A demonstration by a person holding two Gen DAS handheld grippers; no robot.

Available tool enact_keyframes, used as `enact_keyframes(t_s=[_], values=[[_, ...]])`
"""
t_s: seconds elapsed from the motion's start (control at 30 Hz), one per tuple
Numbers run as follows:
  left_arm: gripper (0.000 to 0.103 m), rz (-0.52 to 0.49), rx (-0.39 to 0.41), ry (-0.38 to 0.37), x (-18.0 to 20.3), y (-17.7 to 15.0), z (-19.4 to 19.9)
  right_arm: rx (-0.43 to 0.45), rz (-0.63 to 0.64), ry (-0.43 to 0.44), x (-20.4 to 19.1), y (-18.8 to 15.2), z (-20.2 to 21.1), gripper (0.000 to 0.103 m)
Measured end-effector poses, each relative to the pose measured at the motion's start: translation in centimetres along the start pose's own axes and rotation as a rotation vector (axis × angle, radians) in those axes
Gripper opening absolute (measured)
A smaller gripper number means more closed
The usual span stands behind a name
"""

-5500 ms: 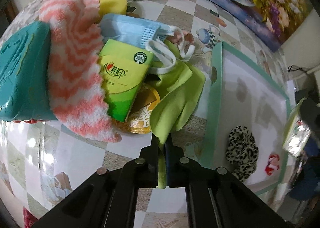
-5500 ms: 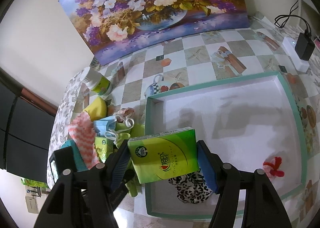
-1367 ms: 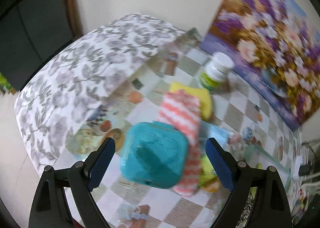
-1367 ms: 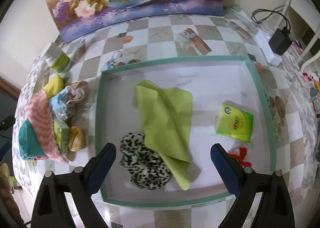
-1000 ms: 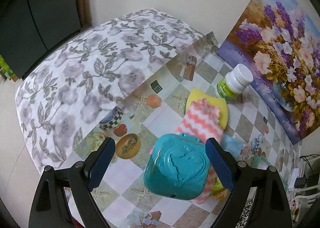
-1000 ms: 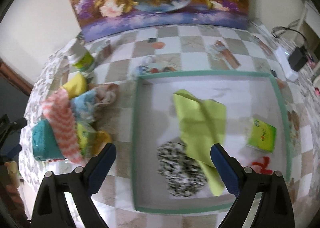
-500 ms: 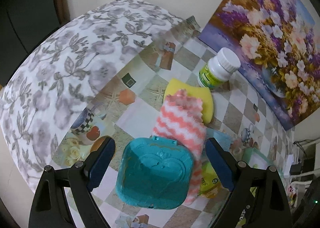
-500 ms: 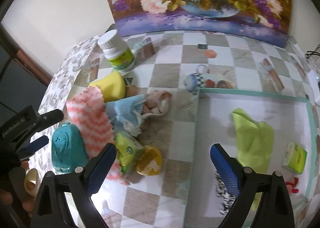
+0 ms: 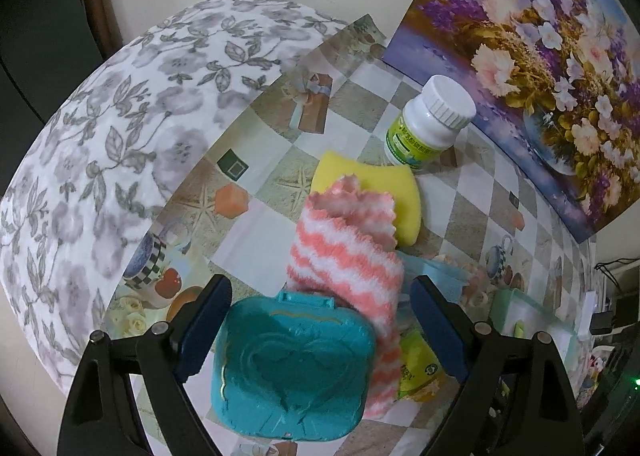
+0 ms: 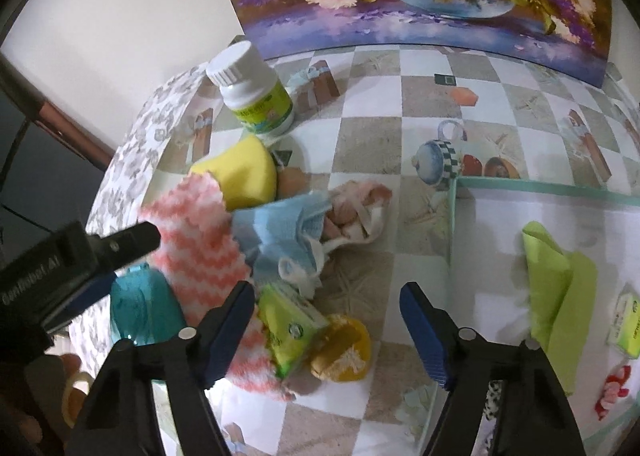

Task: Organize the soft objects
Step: 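Move the left gripper to the pink-white striped cloth while the right gripper approaches the blue face mask, then grasp the pink-white striped cloth with the left gripper while the right gripper grasps the blue mask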

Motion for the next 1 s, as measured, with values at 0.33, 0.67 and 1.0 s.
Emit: enact_keyframes(t_s=[0.33,0.67,1.0], values=[[0.074,-0.069,-0.007,0.043,1.4,0.9,-1.1,-0.011,0.042,0.032,-1.6,1.4,-2.2,0.053],[0.046,-0.085,0.003,0.097,1.3,1.4,-1.9,-0.024,0.070,0.058,-2.5,1.7,-4.0,0.030],[0.007,-0.055,0.038,0.049,0.8,1.9,-1.8,-0.006,0.086,0.062,-2.8,1.8,-3.7,0.017]])
Point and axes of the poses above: each gripper's, at about its wrist camera, not at the fingertips, and z roughly against the way its jaws point, x to its right, y to its top, the point moved 10 cm from there along -z, roughly the way its jaws point, and after that the axes turned 15 degrees about -x, right-handed, at the moved point
